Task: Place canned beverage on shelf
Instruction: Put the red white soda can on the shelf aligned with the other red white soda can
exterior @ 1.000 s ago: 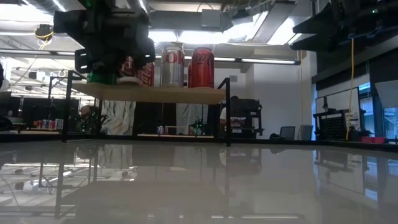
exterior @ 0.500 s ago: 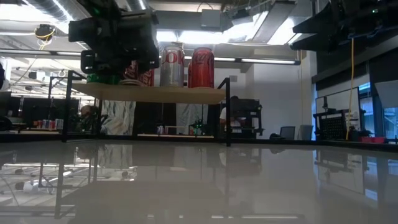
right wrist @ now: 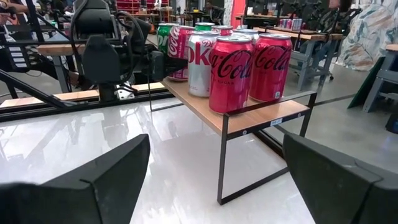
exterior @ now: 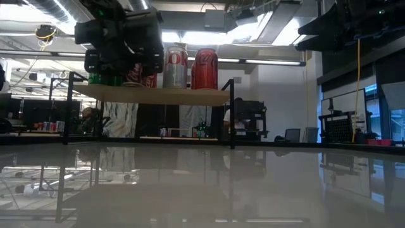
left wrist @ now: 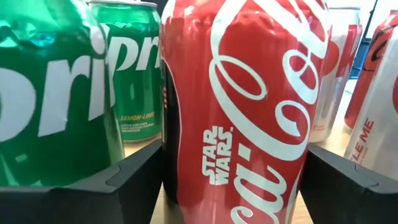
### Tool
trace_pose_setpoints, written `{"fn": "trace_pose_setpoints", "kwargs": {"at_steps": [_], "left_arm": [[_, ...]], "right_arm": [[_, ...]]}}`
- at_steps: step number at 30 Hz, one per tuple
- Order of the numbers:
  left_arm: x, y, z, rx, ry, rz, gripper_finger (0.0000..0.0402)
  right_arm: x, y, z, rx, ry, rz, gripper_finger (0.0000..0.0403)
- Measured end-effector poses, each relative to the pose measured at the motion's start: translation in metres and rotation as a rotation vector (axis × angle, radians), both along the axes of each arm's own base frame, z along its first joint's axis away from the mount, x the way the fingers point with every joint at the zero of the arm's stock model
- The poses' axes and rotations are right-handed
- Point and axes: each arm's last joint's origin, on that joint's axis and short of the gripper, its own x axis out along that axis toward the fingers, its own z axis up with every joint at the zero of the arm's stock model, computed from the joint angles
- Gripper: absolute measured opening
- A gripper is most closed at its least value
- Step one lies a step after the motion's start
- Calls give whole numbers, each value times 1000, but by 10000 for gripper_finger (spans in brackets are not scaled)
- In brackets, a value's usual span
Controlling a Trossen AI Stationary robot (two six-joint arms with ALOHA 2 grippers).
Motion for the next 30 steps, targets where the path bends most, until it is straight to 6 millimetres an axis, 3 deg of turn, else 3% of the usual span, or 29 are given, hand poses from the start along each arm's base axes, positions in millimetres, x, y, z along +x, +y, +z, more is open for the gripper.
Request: {"fn": "trace_pose_setpoints", "kwargs": {"at_steps": [30], "left_arm": [[4,0,0,-30,-59,-9,320]], "right_arm": [[0,0,-2,-11,22,-1,363]]}}
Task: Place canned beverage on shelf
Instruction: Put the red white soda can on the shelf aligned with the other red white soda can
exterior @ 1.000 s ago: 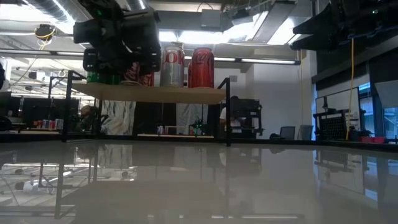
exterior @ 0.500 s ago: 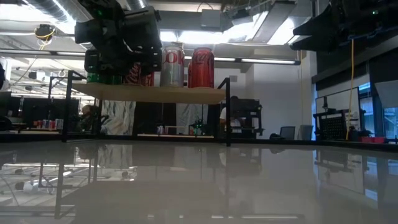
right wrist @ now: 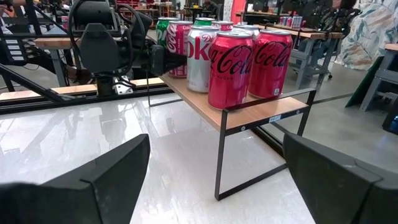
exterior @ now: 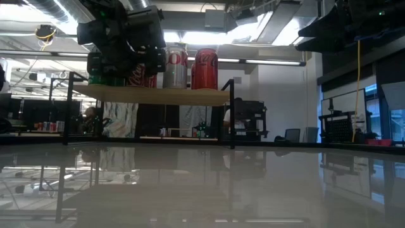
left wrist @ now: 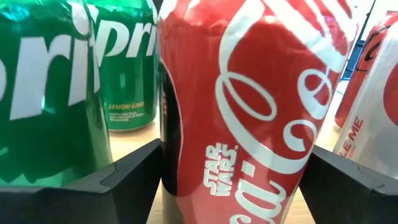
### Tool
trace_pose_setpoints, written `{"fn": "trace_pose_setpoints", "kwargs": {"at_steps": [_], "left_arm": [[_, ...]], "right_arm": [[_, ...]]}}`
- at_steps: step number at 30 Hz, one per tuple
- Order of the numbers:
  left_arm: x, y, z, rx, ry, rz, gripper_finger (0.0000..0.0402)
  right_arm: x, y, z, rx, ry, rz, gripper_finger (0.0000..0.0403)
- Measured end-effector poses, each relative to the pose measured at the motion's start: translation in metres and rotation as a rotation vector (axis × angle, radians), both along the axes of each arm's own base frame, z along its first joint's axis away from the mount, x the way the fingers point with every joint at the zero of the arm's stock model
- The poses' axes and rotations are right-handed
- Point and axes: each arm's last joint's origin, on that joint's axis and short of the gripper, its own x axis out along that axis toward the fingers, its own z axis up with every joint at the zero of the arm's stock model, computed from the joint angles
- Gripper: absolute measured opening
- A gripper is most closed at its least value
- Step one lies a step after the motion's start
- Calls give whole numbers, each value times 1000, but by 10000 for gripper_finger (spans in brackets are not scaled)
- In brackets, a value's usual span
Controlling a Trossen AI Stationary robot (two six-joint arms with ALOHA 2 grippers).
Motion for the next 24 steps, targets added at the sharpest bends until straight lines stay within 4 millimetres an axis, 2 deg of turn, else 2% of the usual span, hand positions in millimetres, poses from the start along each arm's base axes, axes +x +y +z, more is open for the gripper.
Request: {"fn": "trace_pose_setpoints", "kwargs": {"at_steps": [17,24], "left_arm": [[1,-1,-4,-100,-17,-28,368],[2,-5,-3,-97,-13,-48,369]], "right_arm": [[0,0,0,0,-1,0,363],[0,0,0,3,-2,3,363]]}}
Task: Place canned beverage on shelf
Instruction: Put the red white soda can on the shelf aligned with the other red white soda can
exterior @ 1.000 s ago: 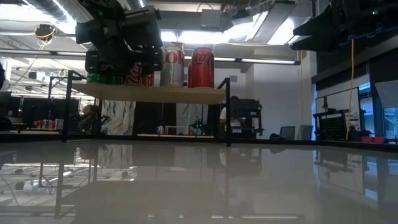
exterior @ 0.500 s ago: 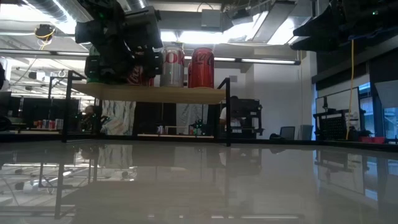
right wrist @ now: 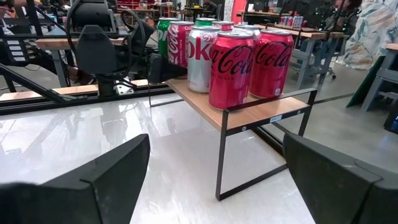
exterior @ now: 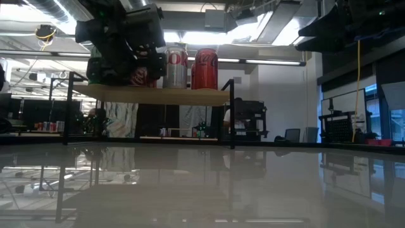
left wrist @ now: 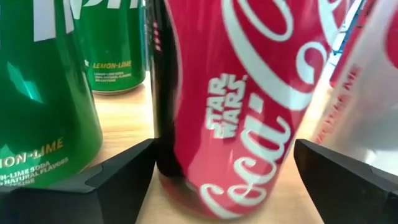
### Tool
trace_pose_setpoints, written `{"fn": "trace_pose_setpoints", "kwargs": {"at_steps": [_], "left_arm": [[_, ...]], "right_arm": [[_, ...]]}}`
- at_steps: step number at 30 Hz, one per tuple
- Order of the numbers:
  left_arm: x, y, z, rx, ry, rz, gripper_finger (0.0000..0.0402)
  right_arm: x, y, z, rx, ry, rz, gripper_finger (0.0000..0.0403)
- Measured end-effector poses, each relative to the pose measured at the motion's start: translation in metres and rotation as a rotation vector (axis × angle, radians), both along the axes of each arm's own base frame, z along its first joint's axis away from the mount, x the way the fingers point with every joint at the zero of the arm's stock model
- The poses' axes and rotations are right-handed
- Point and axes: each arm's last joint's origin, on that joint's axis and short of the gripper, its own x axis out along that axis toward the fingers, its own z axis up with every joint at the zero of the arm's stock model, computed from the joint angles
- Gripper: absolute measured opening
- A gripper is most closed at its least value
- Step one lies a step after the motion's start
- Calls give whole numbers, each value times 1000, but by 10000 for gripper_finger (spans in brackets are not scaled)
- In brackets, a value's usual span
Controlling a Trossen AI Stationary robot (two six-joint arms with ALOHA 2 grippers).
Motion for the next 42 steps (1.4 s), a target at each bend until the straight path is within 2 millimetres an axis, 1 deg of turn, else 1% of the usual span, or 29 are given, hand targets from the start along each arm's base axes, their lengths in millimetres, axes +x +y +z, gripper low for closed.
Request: {"fn": "trace_pose_setpoints", "kwargs": {"at_steps": [5,8,12,20,28,33,42], "left_arm": [[0,-11,0,12,19,-37,368],[0,-18,1,55,19,-52,368],[-3,-22,8,92,10,-59,367],[-7,-21,10,98,37,-55,367],[-8,-10,11,103,43,-11,367],[-8,-8,9,54,40,-16,367],[-7,-8,9,58,30,-14,367]], "right_arm": [[0,1,0,10,-2,35,363],[1,1,0,12,-2,50,363],[0,1,0,14,-4,52,363],[1,2,0,17,-3,81,363],[1,5,0,26,-2,164,363],[1,5,0,27,-2,172,363],[1,5,0,27,-3,173,363]]}}
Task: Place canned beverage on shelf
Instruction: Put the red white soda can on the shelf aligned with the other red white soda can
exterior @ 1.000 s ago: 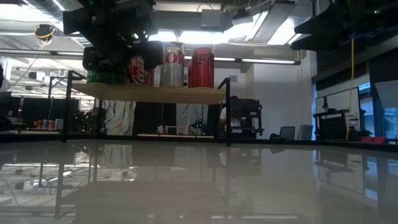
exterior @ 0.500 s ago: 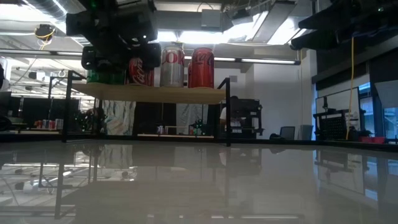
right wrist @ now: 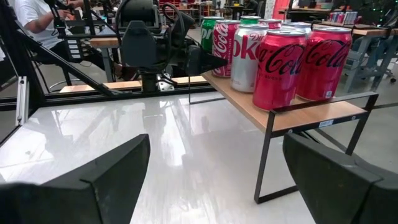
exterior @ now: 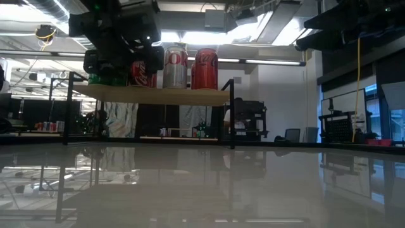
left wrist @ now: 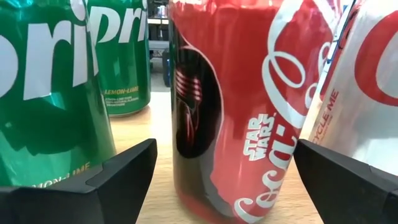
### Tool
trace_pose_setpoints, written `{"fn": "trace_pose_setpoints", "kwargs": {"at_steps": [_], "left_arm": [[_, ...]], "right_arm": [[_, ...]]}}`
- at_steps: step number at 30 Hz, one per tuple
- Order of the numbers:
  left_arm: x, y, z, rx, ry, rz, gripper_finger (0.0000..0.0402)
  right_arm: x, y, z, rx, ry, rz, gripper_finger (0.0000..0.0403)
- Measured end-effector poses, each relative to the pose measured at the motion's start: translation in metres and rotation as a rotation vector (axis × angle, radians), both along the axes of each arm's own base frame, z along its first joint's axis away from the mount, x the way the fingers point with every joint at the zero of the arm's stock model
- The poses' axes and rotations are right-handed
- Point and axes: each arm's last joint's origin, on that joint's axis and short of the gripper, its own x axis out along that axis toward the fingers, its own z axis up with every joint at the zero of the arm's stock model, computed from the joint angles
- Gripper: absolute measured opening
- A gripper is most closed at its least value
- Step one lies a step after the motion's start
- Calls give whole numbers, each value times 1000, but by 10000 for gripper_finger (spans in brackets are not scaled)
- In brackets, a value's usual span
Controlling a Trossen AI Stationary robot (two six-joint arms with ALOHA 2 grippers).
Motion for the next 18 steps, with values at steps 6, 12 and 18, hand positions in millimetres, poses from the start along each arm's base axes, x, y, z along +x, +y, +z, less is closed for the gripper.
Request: {"fn": "trace_pose_setpoints", "kwargs": {"at_steps": [6,12,18], "left_arm": [[0,7,0,-4,-8,26,367],[2,17,0,-47,-63,50,367],[2,19,-2,-107,-65,41,366]], "right_arm": [[0,0,0,0,0,0,363],[0,0,0,0,0,0,363],[0,0,0,0,0,0,363]]}}
